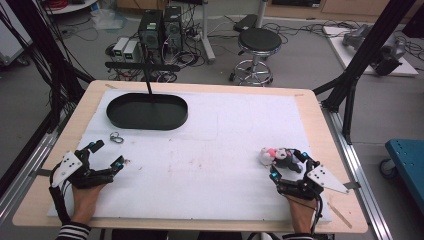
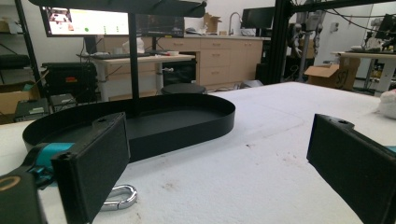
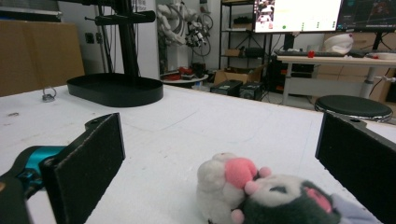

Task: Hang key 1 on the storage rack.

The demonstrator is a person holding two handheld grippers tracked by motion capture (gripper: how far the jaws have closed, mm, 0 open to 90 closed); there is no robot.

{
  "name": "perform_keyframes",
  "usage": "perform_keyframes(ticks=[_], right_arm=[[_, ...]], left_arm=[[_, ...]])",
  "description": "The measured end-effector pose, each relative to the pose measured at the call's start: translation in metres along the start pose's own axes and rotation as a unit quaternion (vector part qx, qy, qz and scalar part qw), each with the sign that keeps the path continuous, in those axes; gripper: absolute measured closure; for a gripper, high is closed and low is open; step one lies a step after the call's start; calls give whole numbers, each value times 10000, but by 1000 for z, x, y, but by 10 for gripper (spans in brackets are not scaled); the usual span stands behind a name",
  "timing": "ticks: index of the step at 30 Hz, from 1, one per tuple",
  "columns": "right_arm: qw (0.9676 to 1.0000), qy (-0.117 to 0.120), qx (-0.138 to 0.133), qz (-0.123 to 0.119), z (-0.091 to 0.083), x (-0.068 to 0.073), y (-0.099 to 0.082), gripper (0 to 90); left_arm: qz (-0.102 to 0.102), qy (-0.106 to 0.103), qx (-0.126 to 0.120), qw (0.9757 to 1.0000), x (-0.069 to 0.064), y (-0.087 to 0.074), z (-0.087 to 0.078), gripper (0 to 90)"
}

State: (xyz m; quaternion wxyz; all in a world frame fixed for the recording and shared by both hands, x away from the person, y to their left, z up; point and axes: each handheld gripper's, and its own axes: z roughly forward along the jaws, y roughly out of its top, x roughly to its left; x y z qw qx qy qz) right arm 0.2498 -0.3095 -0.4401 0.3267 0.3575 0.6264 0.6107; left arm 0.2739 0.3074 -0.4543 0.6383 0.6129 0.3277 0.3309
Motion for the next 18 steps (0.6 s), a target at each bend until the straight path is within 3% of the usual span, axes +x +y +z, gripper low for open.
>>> perform_keyframes(ticks=[10, 17, 18], right_arm=[[9976, 310, 578, -241, -1, -21, 44, 6], [9883, 611, 1261, -609, 7, -37, 69, 6], [9883, 611, 1261, -609, 7, -37, 69, 6]], left_arm=[[-1, 8, -11, 10000, 0, 0, 0, 63], [6, 7, -3, 10000, 0, 0, 0, 63], [6, 7, -3, 10000, 0, 0, 0, 63]])
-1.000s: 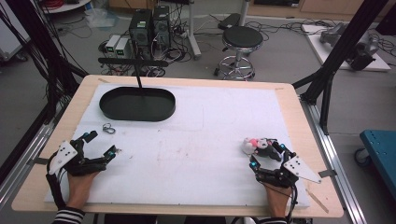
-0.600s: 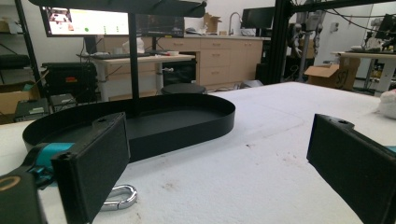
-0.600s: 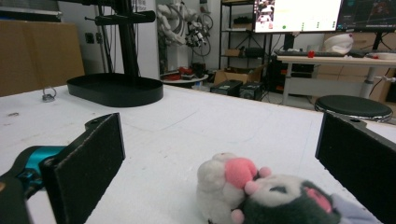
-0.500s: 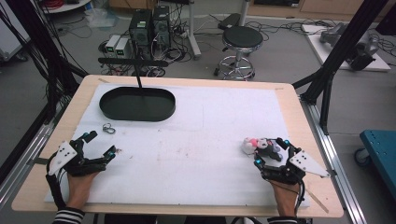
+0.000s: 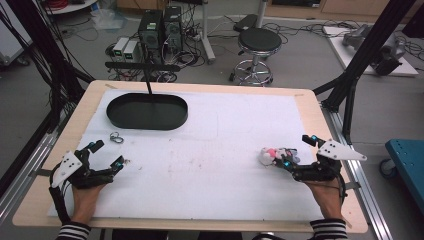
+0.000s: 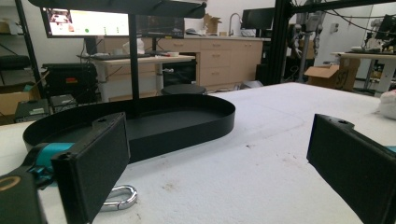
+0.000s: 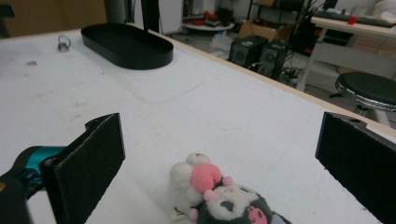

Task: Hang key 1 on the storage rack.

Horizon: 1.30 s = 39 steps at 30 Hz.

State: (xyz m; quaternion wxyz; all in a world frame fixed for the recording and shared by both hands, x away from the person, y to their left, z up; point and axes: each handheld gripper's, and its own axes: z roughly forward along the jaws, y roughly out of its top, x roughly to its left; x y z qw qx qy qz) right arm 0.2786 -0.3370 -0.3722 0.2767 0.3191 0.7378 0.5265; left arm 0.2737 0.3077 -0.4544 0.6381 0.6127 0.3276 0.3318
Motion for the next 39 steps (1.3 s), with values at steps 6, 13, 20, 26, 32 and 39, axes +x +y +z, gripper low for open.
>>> perform_keyframes(ticks=[6, 13, 20, 26, 32, 39], right_arm=[[9966, 338, 688, -291, 12, -18, 16, 6], [9829, 713, 1531, -737, 28, -28, 27, 6], [9686, 989, 2079, -937, 44, -35, 26, 6], [9559, 1093, 2506, -1068, 55, -41, 18, 6], [9450, 1166, 2837, -1135, 65, -47, 10, 6], [9332, 1301, 3095, -1277, 74, -49, 3, 6]], left_arm=[[-3, -2, -3, 10000, 0, 0, 0, 63], [-5, -4, -3, 10000, 0, 0, 0, 63], [-7, 6, -8, 10000, 0, 0, 0, 63], [20, -3, 7, 10000, 0, 0, 0, 63], [25, -8, 7, 10000, -1, 0, 0, 63], [23, 3, 4, 10000, -1, 0, 0, 63]])
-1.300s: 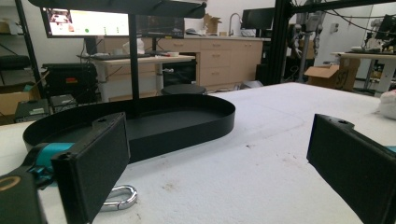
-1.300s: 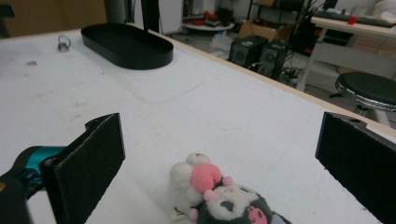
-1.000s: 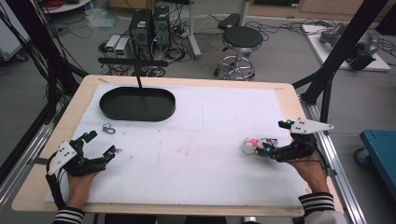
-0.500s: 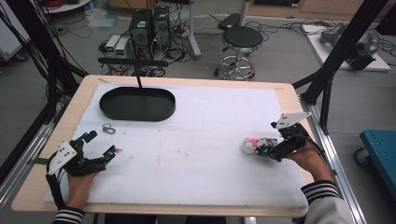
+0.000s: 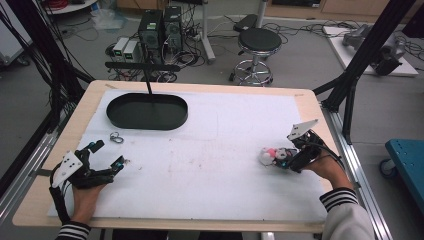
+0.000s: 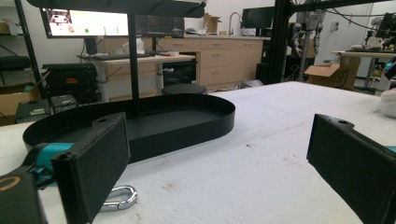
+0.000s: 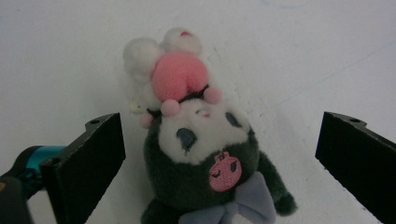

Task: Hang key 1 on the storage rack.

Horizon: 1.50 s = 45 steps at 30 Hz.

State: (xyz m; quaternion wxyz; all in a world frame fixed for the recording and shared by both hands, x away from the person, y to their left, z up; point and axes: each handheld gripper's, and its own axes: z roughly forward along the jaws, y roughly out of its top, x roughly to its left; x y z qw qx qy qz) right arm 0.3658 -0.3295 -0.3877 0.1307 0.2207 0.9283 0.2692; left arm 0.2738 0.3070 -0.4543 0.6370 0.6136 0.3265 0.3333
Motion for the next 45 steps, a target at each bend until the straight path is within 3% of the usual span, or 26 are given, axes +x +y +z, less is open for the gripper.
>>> perform_keyframes(ticks=[1, 9, 15, 21, 24, 31, 36, 45], right_arm=[[9999, 49, 119, -28, 3, 0, -1, 6], [9996, 102, 274, -64, 6, -3, -3, 16], [9986, 320, 415, -56, 12, -4, -5, 55], [9975, 502, 482, 106, 17, -5, -5, 56], [9969, 564, 544, 60, 19, -5, -4, 79], [9964, 608, 550, 199, 19, -5, -6, 80], [9962, 567, 644, 155, 17, -6, -6, 258], [9963, 470, 706, -125, 16, -2, -3, 402]], left_arm=[[0, 3, -2, 10000, 0, 0, 0, 63], [-5, -5, -3, 10000, 0, 0, 0, 63], [-8, -5, 0, 10000, 0, 0, 0, 63], [-6, -1, 0, 10000, 0, 0, 0, 63], [-9, -5, -1, 10000, 0, 0, 0, 63], [-9, -5, -2, 10000, 0, 0, 0, 63], [-11, -9, 4, 10000, 0, 0, 0, 63], [-25, -5, -1, 10000, 0, 0, 0, 63]])
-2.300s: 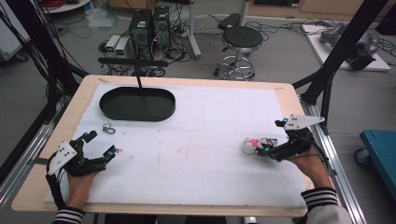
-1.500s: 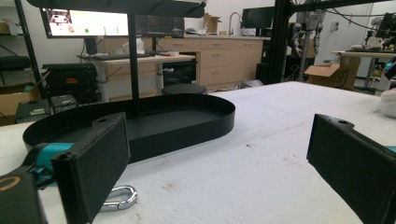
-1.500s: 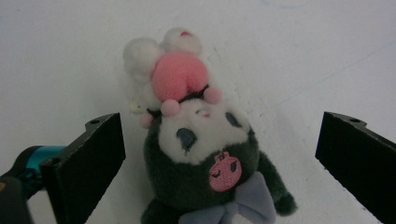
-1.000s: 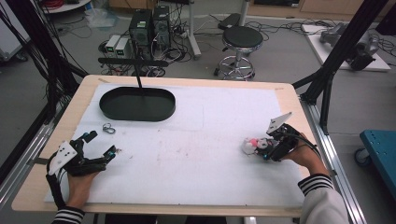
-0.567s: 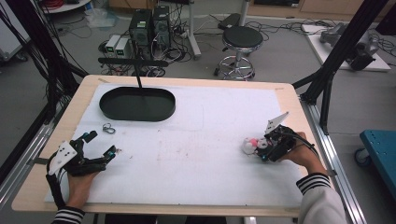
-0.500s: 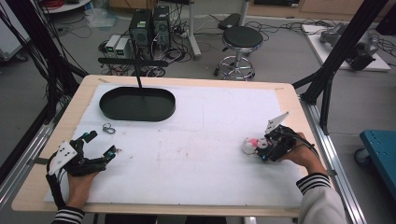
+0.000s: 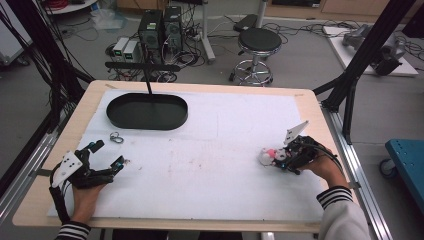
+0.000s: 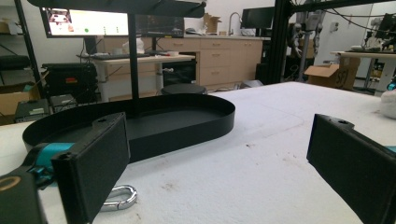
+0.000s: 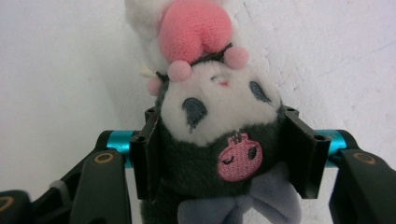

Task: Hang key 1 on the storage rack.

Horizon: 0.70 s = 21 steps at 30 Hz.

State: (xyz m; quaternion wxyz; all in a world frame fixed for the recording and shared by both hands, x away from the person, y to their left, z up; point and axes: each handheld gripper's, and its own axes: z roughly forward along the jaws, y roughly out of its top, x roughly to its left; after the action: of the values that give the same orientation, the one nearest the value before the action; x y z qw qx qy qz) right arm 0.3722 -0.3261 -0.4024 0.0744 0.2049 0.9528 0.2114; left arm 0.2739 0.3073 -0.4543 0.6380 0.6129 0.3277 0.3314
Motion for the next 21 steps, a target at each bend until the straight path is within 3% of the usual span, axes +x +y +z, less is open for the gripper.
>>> perform_keyframes(ticks=[10, 13, 15, 19, 21], right_arm=[[10000, -51, -5, -61, -1, 4, 3, 417], [9999, -85, -147, -21, -3, 7, 8, 416], [9993, -11, -309, 215, -5, 9, 10, 416], [9977, 52, -618, 288, -9, 13, 15, 416], [9970, 68, -712, 310, -10, 15, 17, 416]], left_arm=[[-49, -12, -14, 10000, 1, 0, 0, 63], [-38, -3, 11, 10000, 1, 0, 0, 63], [-46, 5, 35, 10000, 1, 1, 1, 63], [49, 18, 404, 9992, 2, 4, 3, 63], [47, 62, 434, 9990, 2, 5, 3, 63]])
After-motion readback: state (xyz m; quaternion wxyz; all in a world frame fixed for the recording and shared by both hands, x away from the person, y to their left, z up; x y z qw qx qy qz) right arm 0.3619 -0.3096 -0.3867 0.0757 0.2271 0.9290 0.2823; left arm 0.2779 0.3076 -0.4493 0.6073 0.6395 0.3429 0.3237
